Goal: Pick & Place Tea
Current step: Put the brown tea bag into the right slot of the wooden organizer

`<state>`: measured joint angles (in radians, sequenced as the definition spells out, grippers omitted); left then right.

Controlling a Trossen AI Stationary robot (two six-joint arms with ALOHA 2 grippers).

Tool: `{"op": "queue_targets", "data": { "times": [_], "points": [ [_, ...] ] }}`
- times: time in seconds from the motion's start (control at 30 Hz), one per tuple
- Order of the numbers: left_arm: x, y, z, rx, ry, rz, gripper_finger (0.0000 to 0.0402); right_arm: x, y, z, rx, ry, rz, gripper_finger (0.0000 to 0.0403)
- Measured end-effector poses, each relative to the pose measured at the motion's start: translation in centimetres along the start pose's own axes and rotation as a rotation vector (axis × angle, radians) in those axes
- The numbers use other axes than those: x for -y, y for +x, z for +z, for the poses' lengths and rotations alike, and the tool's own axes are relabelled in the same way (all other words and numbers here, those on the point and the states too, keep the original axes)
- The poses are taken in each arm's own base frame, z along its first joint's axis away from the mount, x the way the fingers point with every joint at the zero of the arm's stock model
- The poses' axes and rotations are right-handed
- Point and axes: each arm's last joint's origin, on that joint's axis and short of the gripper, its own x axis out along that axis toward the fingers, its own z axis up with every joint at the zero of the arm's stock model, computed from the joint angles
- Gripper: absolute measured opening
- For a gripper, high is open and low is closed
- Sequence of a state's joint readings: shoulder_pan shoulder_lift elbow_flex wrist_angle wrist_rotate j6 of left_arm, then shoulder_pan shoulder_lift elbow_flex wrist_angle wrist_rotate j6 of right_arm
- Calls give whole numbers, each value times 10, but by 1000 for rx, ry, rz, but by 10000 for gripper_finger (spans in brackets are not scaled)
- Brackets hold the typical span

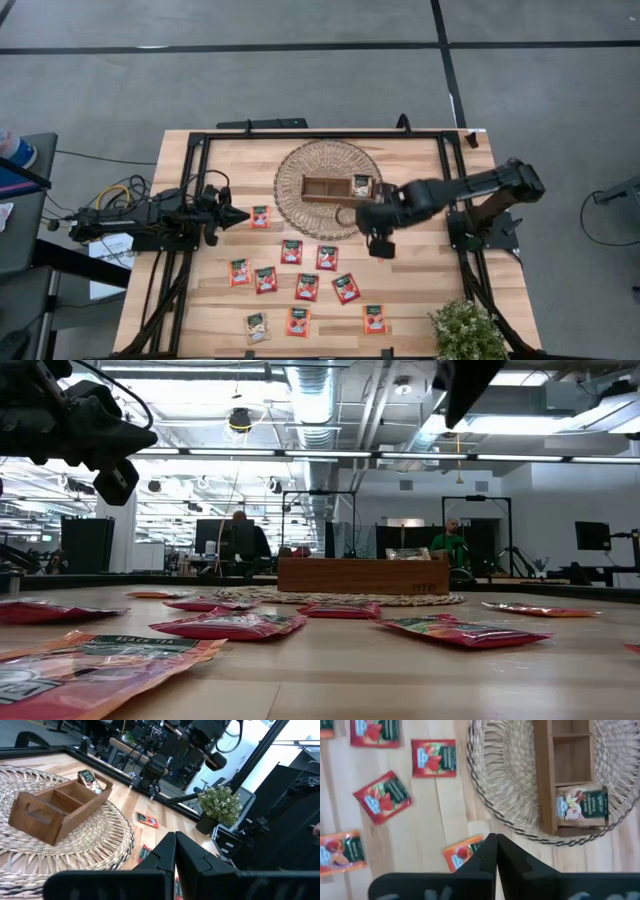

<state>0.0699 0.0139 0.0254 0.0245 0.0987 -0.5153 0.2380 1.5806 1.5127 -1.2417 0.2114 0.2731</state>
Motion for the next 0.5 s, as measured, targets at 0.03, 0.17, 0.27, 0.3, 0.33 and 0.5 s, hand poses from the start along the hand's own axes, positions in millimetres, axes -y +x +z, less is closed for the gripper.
{"op": "queue_targets", "data": {
  "times": [0.03,0.17,0.27,0.3,0.33,0.5],
  "points": [
    [0,0,0,-1,-5,-4,0,-5,-1,-3,-10,-8,-13,0],
    [2,0,3,0,-20,-28,0,-13,1,-18,-104,34,-56,0],
    [9,-3,13,21,-6,-54,0,-7,-4,-35,-129,118,-73,0],
    [12,-4,18,26,1,-58,0,-5,-7,-41,-117,147,-74,0],
    [15,-6,22,25,4,-59,0,-2,-9,-46,-95,177,-79,0],
    [30,-14,47,-58,-6,-12,0,13,-19,-75,73,342,-79,0]
  ]
}}
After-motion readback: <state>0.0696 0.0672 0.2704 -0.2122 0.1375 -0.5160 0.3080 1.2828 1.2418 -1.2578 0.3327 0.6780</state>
